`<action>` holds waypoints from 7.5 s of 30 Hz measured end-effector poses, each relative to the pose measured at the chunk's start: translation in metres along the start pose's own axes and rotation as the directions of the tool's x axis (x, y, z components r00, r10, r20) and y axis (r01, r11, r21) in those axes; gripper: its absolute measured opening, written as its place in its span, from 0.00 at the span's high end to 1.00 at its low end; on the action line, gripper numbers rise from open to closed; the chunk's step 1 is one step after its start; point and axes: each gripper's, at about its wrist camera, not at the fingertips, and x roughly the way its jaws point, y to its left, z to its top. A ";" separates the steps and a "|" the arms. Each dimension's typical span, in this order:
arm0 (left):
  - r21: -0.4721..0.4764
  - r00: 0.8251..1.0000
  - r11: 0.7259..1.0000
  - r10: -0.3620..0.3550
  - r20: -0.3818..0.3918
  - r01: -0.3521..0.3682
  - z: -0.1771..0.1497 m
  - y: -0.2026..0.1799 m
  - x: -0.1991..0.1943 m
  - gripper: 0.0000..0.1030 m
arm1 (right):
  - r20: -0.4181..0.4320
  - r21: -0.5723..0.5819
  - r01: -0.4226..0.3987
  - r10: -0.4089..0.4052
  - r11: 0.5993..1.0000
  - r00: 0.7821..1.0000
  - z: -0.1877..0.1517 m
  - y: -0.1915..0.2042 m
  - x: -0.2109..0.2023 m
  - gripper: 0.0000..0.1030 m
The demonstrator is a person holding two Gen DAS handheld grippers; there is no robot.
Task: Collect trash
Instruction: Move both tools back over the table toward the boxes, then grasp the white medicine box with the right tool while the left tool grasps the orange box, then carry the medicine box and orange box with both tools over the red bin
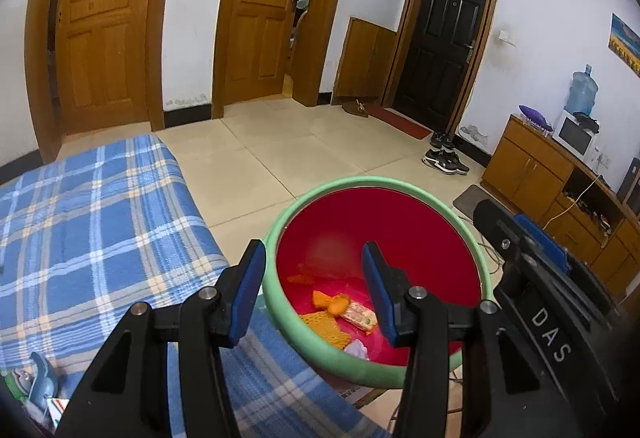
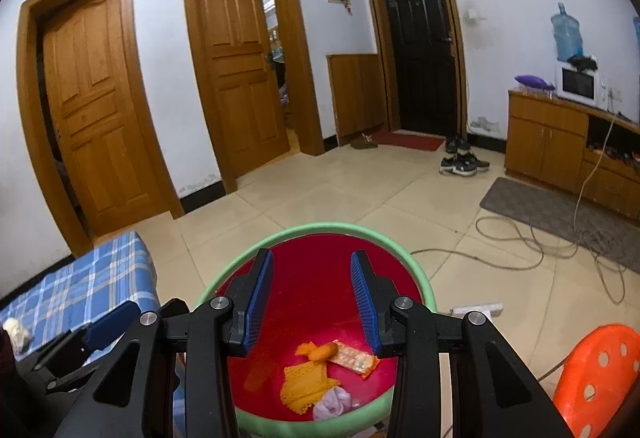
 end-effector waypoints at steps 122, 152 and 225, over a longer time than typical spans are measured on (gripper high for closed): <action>-0.191 0.886 0.907 0.412 0.211 -0.376 -0.057 0.211 -0.175 0.55 | 0.121 -0.253 -0.233 0.270 0.939 0.955 -0.068 0.132 -0.125 0.50; 0.016 0.915 0.966 0.239 0.325 -0.258 -0.066 0.163 -0.185 0.54 | 0.119 -0.230 -0.167 0.198 0.959 0.973 -0.070 0.132 -0.123 0.51; 0.231 0.980 0.973 -0.051 0.193 0.005 0.006 0.015 -0.034 0.54 | 0.066 -0.014 0.133 -0.132 0.991 0.989 -0.015 0.029 -0.033 0.51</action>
